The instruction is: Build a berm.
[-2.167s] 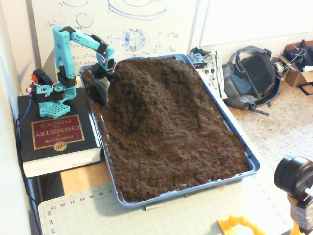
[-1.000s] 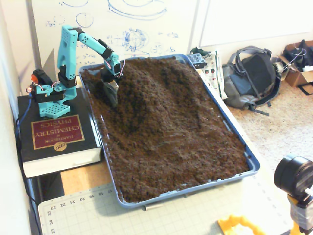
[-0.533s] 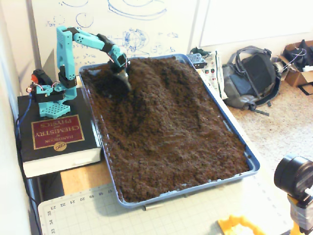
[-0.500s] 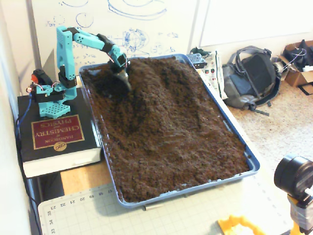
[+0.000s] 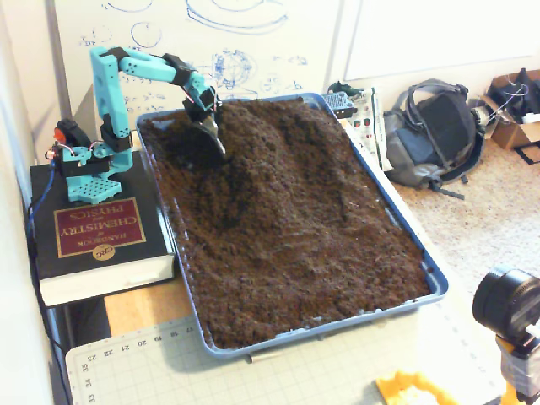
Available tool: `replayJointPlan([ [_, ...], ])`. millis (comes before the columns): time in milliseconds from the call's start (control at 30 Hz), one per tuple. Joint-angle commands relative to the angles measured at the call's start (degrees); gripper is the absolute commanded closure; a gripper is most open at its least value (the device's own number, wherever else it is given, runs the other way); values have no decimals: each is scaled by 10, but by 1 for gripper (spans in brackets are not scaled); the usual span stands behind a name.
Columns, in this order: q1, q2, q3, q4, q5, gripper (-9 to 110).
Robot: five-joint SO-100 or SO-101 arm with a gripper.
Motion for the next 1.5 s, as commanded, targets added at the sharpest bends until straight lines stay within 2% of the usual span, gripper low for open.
replayJointPlan([
  [0,-24,125,-10,11,6,101],
  [167,-2,213,-46,-16,6,101],
  [333,23,173,-163,-69,6,101],
  [600,63,-97,-396,-178,6,101],
  [1000,98,-504,-727,-190,-4,101],
  [1200,122,-629,-817,-193,-6,101],
  [1467,134,-726,-828,-185,-6,101],
])
